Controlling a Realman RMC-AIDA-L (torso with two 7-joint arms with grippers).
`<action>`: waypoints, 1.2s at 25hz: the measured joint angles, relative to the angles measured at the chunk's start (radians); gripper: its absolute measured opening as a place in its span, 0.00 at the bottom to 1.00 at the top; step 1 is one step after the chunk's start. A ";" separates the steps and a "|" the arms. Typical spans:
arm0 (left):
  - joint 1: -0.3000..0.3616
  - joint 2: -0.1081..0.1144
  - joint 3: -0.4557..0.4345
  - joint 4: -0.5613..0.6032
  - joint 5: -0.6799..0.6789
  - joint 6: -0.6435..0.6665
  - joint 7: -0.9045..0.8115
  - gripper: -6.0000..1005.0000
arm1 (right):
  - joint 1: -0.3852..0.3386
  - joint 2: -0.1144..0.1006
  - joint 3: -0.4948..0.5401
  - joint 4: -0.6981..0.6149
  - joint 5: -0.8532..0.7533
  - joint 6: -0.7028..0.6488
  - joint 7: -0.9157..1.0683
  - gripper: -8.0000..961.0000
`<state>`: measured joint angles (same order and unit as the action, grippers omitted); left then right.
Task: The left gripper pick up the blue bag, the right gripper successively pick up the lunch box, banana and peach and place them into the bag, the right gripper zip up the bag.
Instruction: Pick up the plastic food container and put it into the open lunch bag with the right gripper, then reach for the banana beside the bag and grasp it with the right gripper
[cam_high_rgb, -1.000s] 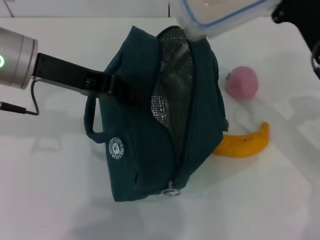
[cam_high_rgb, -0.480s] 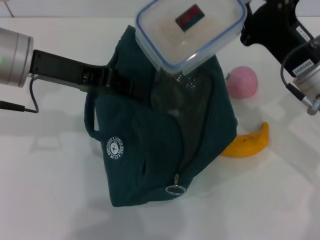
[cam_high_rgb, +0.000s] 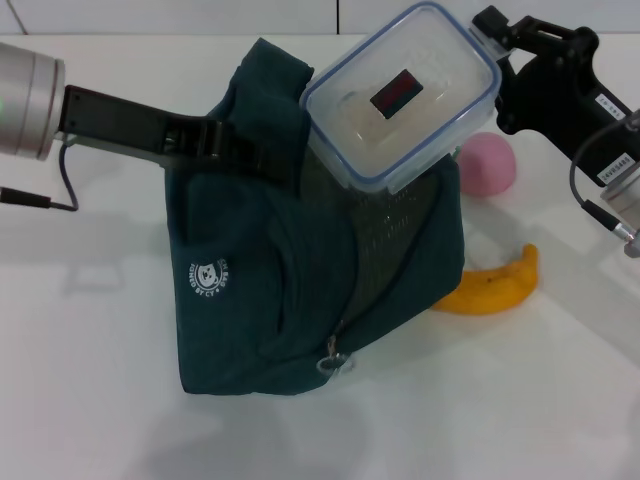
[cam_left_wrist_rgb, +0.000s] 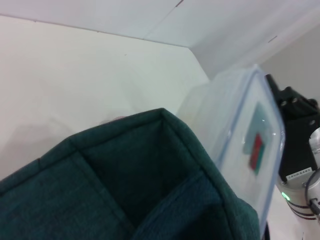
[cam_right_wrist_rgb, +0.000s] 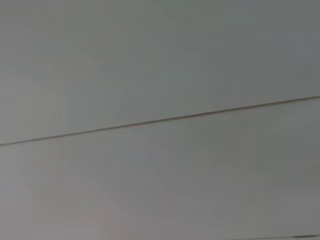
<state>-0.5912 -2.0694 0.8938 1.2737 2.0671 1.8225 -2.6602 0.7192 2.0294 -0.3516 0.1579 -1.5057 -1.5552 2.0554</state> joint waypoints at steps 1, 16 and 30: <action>-0.003 0.001 0.001 0.000 0.000 0.000 0.000 0.04 | 0.007 0.000 -0.001 -0.006 -0.009 0.015 0.000 0.24; -0.015 0.005 0.006 -0.037 -0.049 0.004 0.034 0.04 | 0.142 0.000 -0.021 -0.011 -0.085 0.095 -0.013 0.26; -0.008 0.003 0.004 -0.037 -0.050 0.008 0.034 0.04 | 0.157 0.000 -0.011 -0.012 -0.094 0.053 -0.016 0.35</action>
<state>-0.5989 -2.0664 0.8978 1.2362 2.0169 1.8301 -2.6261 0.8763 2.0293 -0.3624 0.1456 -1.5999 -1.5021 2.0397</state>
